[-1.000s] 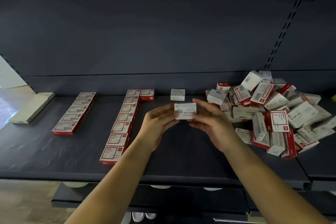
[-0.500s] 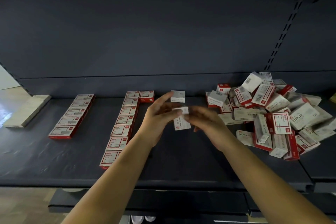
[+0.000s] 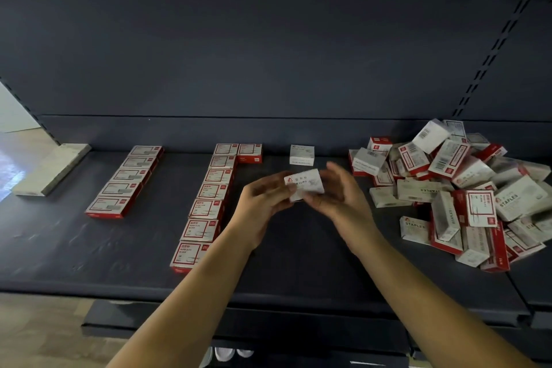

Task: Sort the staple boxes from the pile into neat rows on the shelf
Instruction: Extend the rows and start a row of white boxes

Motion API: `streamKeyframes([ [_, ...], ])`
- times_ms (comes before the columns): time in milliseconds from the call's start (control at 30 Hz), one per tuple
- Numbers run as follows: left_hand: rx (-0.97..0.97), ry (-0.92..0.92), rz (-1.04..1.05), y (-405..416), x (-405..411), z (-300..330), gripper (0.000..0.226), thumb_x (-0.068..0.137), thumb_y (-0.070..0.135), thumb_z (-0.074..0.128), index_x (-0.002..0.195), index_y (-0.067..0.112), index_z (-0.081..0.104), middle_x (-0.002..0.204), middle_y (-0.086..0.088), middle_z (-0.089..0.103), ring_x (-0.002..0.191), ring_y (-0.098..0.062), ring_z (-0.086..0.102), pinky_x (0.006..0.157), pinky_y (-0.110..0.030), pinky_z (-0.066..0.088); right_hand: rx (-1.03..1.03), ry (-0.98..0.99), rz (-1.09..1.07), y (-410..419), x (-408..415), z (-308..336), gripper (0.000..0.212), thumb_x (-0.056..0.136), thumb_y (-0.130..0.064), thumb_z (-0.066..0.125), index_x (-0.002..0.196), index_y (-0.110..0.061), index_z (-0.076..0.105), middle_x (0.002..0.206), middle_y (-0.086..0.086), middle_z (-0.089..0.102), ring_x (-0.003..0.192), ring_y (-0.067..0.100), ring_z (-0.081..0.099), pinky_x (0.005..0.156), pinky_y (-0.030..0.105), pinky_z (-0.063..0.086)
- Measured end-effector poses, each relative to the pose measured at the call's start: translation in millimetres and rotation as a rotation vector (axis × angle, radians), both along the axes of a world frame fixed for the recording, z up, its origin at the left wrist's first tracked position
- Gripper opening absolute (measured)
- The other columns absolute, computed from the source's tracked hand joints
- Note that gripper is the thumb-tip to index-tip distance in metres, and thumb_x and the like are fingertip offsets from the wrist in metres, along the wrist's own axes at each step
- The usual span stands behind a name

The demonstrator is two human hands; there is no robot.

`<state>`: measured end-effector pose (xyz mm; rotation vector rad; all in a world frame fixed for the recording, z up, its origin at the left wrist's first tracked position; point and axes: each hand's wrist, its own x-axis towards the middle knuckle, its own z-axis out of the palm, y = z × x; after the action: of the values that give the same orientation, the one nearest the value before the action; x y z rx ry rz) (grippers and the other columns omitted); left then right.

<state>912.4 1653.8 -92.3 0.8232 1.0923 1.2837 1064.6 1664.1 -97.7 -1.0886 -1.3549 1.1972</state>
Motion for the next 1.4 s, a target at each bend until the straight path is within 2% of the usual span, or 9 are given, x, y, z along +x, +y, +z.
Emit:
streamKeyframes([
  [133,-0.03,0.016,-0.086,3,-7,1,0.022,0.084,-0.001,0.059,0.105,0.002,0.065,0.1,-0.015,0.069,0.096,-0.025,0.066,0.088,-0.033,0.054,0.782,-0.786,0.04,15,11,-17,0.069,0.069,-0.023,0.074,0.131,-0.007,0.047,0.124,0.012,0.054,0.114,0.018,0.045,0.093,0.035,0.043],
  [267,-0.037,0.146,-0.12,11,-11,1,0.031,0.085,0.009,0.063,0.115,0.005,0.062,0.108,-0.012,0.068,0.101,-0.023,0.065,0.092,-0.035,0.051,0.744,-0.822,-0.002,27,7,-17,0.061,0.06,-0.008,0.085,0.115,0.0,0.062,0.107,0.015,0.062,0.101,0.016,0.044,0.082,0.036,0.047],
  [367,0.071,0.634,-0.071,26,-15,1,0.036,0.091,0.015,0.059,0.125,0.007,0.056,0.111,-0.004,0.065,0.097,-0.012,0.062,0.087,-0.022,0.05,0.666,-0.879,-0.044,47,5,-27,0.061,0.053,-0.006,0.087,0.11,0.0,0.065,0.102,0.017,0.059,0.094,0.028,0.052,0.078,0.035,0.047],
  [467,0.148,1.207,-0.107,43,-22,-3,0.037,0.094,0.023,0.053,0.129,0.012,0.053,0.123,-0.007,0.058,0.11,-0.018,0.056,0.091,-0.026,0.045,0.514,-0.924,-0.043,63,1,-41,0.057,0.061,-0.005,0.083,0.115,-0.004,0.065,0.1,0.017,0.052,0.091,0.033,0.052,0.08,0.039,0.05],
  [567,0.179,1.433,-0.233,51,-24,-11,0.037,0.096,0.026,0.048,0.131,0.015,0.052,0.128,-0.007,0.052,0.117,-0.02,0.05,0.095,-0.029,0.042,0.415,-0.929,-0.049,71,-5,-50,0.045,0.078,-0.008,0.072,0.122,-0.009,0.061,0.107,0.012,0.046,0.098,0.025,0.049,0.087,0.024,0.042],
  [733,0.215,1.514,-0.278,59,-24,-19,0.034,0.096,0.024,0.047,0.127,0.014,0.055,0.128,-0.007,0.053,0.119,-0.022,0.047,0.097,-0.031,0.041,0.29,-0.882,-0.064,85,-19,-43,0.029,0.088,-0.012,0.059,0.117,-0.007,0.062,0.117,0.018,0.049,0.102,0.027,0.048,0.077,0.014,0.03],
  [1000,0.234,1.529,-0.368,62,-24,-23,0.03,0.095,0.026,0.047,0.121,0.015,0.059,0.129,-0.006,0.051,0.121,-0.022,0.043,0.1,-0.034,0.039,0.258,-0.932,-0.094,98,-29,-43,0.028,0.091,-0.013,0.054,0.117,-0.004,0.061,0.119,0.02,0.049,0.104,0.031,0.049,0.087,0.033,0.041],
  [1167,0.248,1.557,-0.389,61,-23,-21,0.032,0.096,0.026,0.046,0.123,0.013,0.057,0.127,-0.007,0.049,0.12,-0.021,0.042,0.097,-0.033,0.041,0.24,-0.91,-0.1,100,-25,-46,0.027,0.09,-0.012,0.056,0.114,0.0,0.056,0.106,0.0,0.042,0.098,0.012,0.048,0.09,0.023,0.043],
  [1400,0.237,1.621,-0.448,60,-12,-17,0.031,0.096,0.028,0.044,0.122,0.016,0.056,0.128,-0.006,0.047,0.122,-0.024,0.042,0.098,-0.038,0.042,0.247,-1.336,0.026,90,-17,-24,0.049,0.091,-0.025,0.051,0.139,-0.022,0.039,0.14,0.009,0.026,0.124,0.031,0.029,0.102,0.04,0.033],
])
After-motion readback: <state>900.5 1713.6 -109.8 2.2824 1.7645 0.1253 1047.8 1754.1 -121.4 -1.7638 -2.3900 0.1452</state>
